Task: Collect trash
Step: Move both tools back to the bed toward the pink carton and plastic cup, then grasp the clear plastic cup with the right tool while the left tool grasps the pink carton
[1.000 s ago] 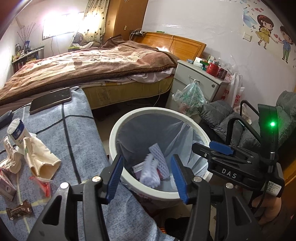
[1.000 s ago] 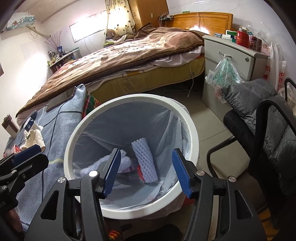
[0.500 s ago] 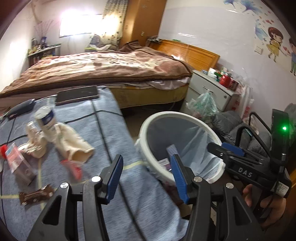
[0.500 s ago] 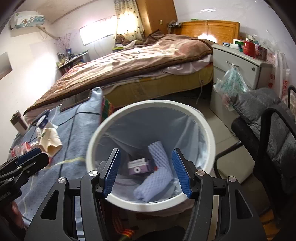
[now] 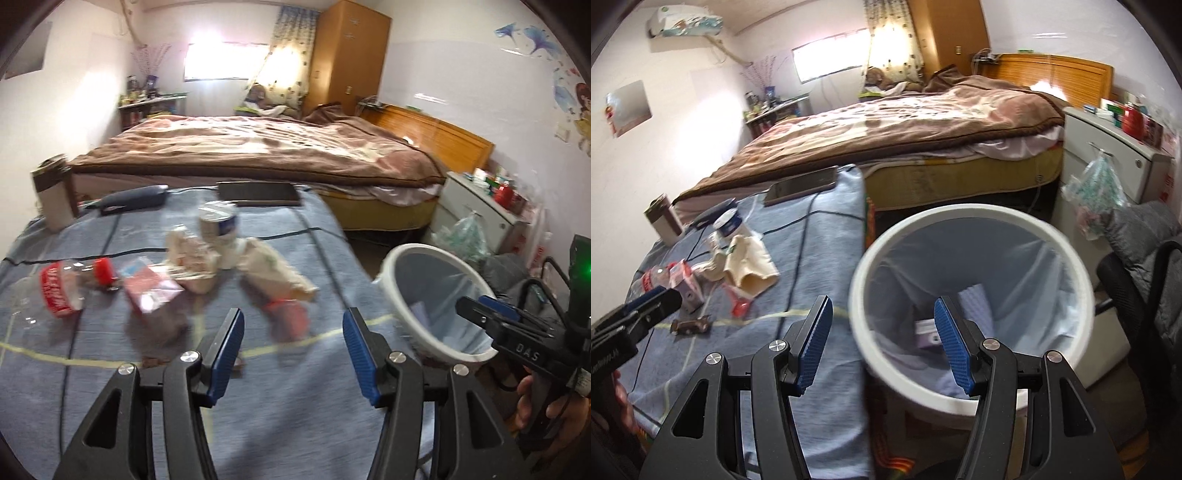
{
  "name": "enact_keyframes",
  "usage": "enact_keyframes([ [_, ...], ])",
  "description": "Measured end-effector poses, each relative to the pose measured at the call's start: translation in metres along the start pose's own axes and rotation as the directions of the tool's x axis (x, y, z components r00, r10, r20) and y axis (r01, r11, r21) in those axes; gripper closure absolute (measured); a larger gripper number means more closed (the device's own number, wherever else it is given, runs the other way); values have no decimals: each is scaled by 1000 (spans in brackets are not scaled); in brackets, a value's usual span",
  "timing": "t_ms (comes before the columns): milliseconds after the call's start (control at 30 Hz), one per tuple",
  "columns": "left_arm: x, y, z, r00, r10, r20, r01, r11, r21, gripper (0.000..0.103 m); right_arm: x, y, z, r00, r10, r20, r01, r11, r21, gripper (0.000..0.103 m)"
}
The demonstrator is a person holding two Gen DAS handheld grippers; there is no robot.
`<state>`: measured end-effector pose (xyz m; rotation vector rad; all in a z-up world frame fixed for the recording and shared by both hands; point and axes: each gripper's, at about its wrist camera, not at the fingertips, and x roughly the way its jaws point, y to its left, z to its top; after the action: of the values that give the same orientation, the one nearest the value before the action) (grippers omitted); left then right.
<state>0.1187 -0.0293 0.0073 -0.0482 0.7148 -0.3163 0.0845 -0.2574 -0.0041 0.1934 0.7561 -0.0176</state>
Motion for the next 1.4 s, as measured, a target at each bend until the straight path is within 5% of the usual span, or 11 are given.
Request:
enact_keyframes([
  [667, 8, 85, -2, 994, 101, -48, -106, 988, -114, 38, 43, 86, -1, 981, 153, -116, -166, 979, -120, 44],
  [1400, 54, 108, 8, 983, 134, -123, -152, 977, -148, 32, 78, 131, -9, 969, 128, -210, -167, 969, -179, 44],
])
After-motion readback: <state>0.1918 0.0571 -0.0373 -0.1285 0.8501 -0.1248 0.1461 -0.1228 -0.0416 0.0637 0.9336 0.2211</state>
